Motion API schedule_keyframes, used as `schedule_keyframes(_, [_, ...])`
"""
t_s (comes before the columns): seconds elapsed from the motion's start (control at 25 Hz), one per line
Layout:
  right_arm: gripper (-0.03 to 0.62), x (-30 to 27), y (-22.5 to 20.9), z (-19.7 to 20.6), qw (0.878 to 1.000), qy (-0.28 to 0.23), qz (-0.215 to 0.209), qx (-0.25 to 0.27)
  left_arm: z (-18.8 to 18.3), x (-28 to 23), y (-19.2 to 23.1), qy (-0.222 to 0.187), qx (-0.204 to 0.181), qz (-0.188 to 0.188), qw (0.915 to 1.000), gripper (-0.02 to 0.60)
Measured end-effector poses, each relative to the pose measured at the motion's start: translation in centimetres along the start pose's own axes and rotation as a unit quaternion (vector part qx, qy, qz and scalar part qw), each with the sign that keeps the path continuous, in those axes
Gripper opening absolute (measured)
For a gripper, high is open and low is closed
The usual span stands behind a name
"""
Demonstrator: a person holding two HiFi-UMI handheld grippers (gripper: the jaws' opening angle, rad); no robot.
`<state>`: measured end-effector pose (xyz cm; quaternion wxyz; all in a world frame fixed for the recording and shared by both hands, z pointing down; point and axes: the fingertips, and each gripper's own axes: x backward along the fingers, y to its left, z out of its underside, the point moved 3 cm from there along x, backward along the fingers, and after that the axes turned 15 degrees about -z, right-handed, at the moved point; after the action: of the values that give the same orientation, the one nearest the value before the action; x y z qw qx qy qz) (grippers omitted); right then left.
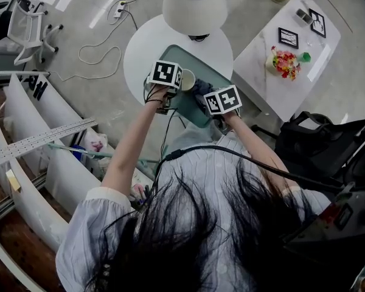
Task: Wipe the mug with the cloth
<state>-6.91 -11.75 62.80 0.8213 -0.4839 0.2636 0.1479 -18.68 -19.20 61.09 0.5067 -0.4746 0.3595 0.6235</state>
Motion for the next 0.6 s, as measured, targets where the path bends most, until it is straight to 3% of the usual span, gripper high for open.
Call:
schedule_keyframes(0.16, [0.094,-0.3,0.4,0.1,1.0,0.001,-0.008,0.003,0.5,0.1,0.3,-0.005,0.107,0.009,0.9942,0.044])
schedule_keyframes(0.32, [0.094,-0.6,0.9,0.1,1.0,0.006,-0.011,0.009,1.1,0.2,0.5,-0.009,0.202,0.02,0.9791,0.044])
schedule_keyframes(0.6, [0.094,-0.6,0.9,0.0,1.0,0.006,-0.01,0.013,2.2,0.4,0.1,-0.011,0.293,0.024,0.9556,0.044])
